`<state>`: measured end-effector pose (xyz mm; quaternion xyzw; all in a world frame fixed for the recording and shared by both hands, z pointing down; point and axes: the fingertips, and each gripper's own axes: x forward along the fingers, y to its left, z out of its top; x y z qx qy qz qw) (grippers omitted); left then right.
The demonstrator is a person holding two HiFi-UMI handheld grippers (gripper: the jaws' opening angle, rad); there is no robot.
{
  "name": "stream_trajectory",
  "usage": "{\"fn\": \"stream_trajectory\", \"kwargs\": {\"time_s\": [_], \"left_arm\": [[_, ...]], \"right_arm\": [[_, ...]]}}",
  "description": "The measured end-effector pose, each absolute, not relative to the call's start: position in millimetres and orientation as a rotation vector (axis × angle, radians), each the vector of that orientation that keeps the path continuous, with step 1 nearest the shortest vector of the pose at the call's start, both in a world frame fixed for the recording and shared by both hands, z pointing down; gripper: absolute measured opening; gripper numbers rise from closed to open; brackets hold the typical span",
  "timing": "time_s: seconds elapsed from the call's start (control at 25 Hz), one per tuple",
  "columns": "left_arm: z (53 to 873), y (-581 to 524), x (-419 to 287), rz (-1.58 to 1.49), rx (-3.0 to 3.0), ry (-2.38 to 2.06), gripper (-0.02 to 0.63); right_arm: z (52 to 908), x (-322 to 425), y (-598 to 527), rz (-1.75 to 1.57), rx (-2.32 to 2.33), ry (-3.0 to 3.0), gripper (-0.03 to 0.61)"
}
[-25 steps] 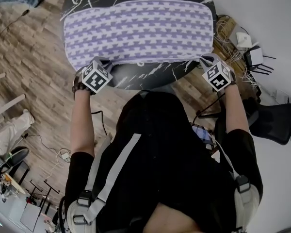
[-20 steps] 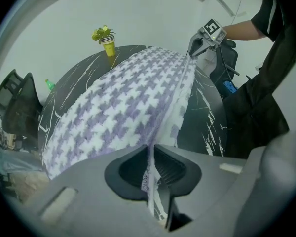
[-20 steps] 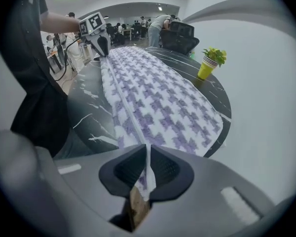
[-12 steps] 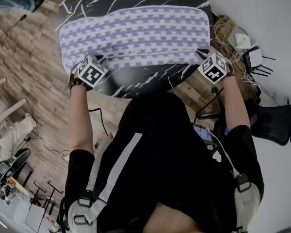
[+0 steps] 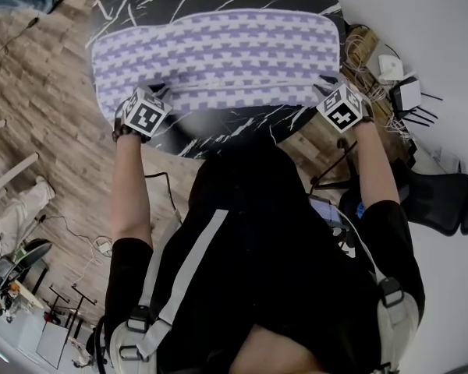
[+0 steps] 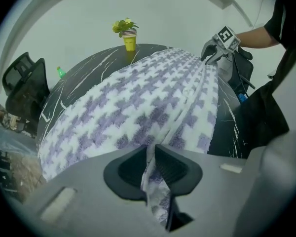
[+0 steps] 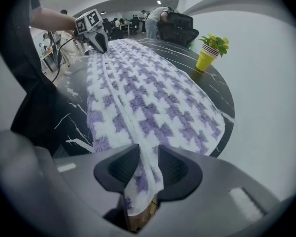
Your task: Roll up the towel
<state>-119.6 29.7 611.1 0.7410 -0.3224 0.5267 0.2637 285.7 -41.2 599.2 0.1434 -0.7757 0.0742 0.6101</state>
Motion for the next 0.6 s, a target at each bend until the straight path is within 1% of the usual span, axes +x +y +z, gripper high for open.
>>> {"fn": "stream_trajectory", "kwargs": {"time_s": [0.12, 0.32, 0.4, 0.48, 0.6], "left_arm": [[613, 28, -120, 1.417, 1.997, -0.887, 0.064], [611, 30, -120, 1.410, 1.988, -0.903, 0.066], [605, 28, -123, 1.389, 1.984, -0.946, 0.085], [596, 26, -125, 1.347, 1.975, -1.005, 0.104], [583, 26, -128, 1.287, 1.964, -1.091, 0.104]], "right_arm": [[590, 274, -45, 0.130, 0.305, -1.811, 0.143], [572, 259, -56, 0.112, 0.325, -1.869, 0.152], [562, 250, -61, 0.110, 0.359, -1.915, 0.152], [553, 232, -62, 0.106, 0.362, -1.979, 0.150], [545, 187, -50, 0.073, 0.280, -2.072, 0.143]]}}
